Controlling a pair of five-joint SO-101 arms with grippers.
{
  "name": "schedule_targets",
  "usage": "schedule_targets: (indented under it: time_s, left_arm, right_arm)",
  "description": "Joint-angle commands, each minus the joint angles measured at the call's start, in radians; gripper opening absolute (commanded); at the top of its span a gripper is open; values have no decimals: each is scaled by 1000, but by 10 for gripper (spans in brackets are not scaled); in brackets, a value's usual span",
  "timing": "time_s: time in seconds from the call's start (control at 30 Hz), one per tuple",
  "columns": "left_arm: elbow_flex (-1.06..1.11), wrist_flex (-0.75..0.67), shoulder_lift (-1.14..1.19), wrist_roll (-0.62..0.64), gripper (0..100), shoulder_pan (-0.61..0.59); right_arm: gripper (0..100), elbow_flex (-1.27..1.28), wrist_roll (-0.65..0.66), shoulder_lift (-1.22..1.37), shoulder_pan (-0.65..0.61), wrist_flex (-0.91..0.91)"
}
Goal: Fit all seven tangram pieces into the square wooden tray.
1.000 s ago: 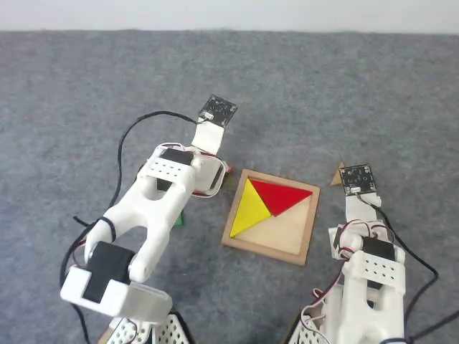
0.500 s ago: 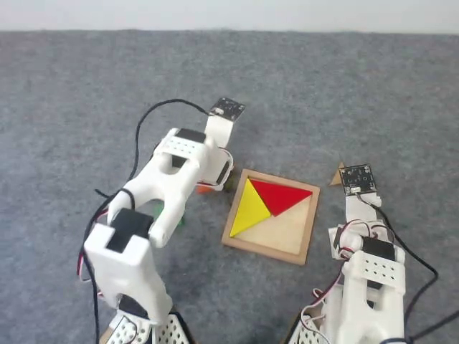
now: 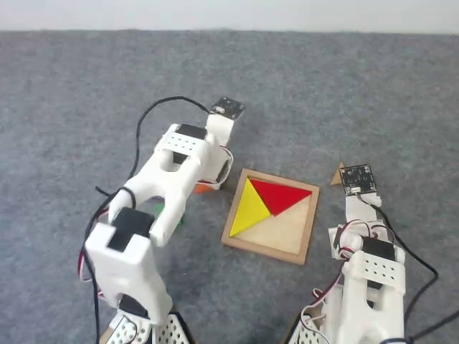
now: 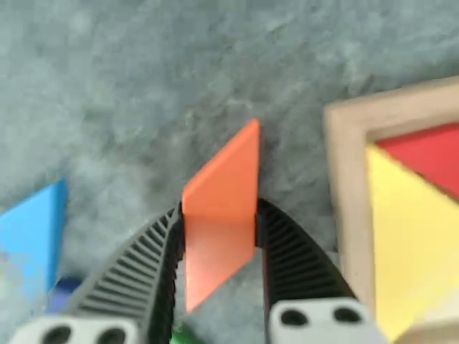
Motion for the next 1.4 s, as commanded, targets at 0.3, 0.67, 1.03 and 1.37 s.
schedule_targets:
  time_s: [0.3, 0.67, 1.03, 1.37]
  left_arm:
    - [124, 118, -465, 63, 27, 339]
    - [143, -101, -308, 117, 28, 523]
    - [134, -210, -183, 175, 71, 557]
    - [94, -218, -172, 259, 162, 557]
  right_arm:
    - [97, -20, 3, -25, 50, -18]
    - [97, -60, 2, -12, 282, -51]
    - [97, -43, 2, -13, 237, -51]
    - [97, -37, 2, -13, 237, -67]
